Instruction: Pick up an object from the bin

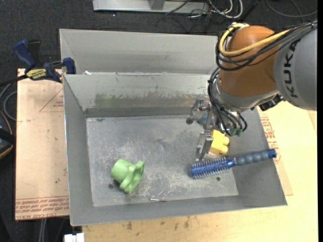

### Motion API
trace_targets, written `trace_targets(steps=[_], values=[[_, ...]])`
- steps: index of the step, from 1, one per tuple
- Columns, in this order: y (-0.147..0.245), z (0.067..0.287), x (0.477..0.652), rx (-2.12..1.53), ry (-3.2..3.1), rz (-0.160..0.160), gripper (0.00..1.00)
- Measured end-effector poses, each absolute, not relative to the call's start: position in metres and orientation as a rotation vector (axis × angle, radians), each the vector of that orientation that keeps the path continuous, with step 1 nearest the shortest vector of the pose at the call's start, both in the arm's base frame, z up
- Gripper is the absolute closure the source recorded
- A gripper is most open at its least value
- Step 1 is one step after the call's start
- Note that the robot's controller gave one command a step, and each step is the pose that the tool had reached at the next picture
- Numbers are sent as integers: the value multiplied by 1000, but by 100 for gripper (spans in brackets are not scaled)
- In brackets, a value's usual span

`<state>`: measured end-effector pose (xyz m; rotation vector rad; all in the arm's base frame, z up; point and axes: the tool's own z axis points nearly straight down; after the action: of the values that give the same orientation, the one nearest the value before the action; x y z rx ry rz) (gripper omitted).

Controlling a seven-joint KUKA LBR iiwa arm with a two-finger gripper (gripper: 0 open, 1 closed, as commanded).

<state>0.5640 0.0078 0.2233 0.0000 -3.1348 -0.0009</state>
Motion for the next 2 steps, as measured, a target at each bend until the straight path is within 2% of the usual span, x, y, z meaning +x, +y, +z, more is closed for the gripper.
trace_targets(steps=[1,2], values=[[-50,153,532,28,-3133,1,0],[-61,81,541,222,-3130,-3,0]])
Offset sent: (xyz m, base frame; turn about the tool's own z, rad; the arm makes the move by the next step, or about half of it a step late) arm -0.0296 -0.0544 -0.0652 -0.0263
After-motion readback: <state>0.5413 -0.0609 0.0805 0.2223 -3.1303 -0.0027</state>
